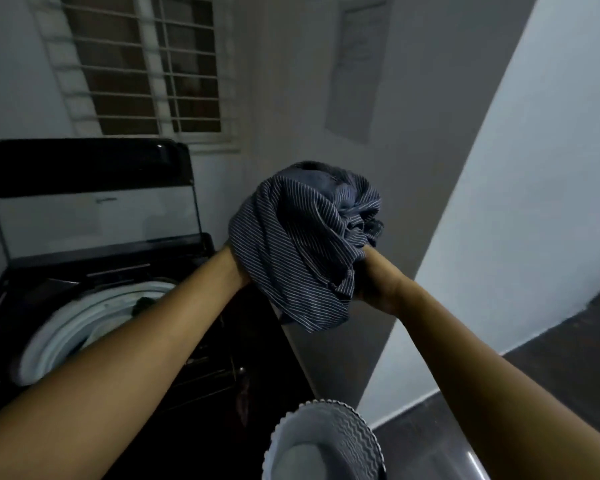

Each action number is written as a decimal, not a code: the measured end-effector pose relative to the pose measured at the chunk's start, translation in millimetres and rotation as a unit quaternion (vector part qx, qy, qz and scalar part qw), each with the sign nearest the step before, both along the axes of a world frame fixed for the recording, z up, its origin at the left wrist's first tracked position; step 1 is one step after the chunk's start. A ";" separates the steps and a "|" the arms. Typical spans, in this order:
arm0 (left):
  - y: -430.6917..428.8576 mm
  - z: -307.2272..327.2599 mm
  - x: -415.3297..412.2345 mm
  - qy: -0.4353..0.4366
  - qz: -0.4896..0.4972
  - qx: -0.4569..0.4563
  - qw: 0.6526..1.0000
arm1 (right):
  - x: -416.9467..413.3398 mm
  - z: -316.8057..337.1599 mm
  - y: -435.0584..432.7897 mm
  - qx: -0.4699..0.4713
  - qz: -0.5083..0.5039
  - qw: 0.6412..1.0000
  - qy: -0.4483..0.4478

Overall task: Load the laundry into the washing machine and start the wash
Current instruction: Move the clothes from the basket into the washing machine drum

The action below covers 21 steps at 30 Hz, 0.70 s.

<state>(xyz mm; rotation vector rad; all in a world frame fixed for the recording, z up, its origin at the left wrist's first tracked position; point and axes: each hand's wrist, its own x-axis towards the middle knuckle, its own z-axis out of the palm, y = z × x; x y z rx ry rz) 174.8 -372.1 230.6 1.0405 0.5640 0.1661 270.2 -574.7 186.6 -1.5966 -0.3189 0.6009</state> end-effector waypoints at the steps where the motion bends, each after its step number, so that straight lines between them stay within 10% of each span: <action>1: 14.3 5.9 -2.0 -0.002 0.012 0.004 1.000 | 0.4 2.1 16.1 0.022 0.008 1.000 0.012; 21: 370.5 -105.3 -79.4 0.169 0.081 0.226 0.956 | -21.6 -51.3 366.7 -0.137 0.061 0.972 -0.182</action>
